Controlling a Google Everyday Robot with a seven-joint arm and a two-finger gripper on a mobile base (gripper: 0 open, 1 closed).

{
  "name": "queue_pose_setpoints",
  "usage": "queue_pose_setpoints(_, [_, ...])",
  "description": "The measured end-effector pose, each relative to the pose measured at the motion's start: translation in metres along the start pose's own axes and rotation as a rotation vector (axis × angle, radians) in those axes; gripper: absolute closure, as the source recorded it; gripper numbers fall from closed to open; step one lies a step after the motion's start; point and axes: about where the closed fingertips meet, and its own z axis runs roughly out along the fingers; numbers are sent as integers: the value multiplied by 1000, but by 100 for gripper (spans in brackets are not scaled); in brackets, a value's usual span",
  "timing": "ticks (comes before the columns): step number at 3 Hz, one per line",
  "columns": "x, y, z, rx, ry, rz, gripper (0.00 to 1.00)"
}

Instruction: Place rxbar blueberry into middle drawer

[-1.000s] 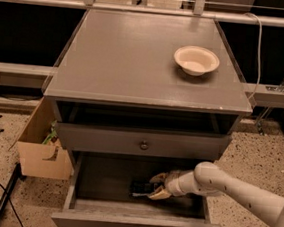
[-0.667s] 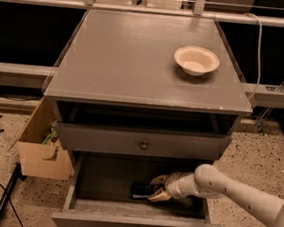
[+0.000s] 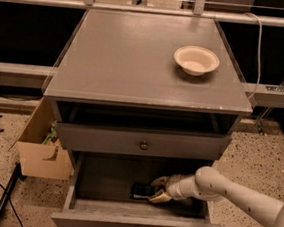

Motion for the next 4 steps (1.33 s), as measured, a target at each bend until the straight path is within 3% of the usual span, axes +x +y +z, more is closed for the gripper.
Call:
queue_pose_setpoints(1, [0,0,0,0,0,0,74])
queue_pose_setpoints(2, [0,0,0,0,0,0,43])
queue_pose_setpoints(4, [0,0,0,0,0,0,0])
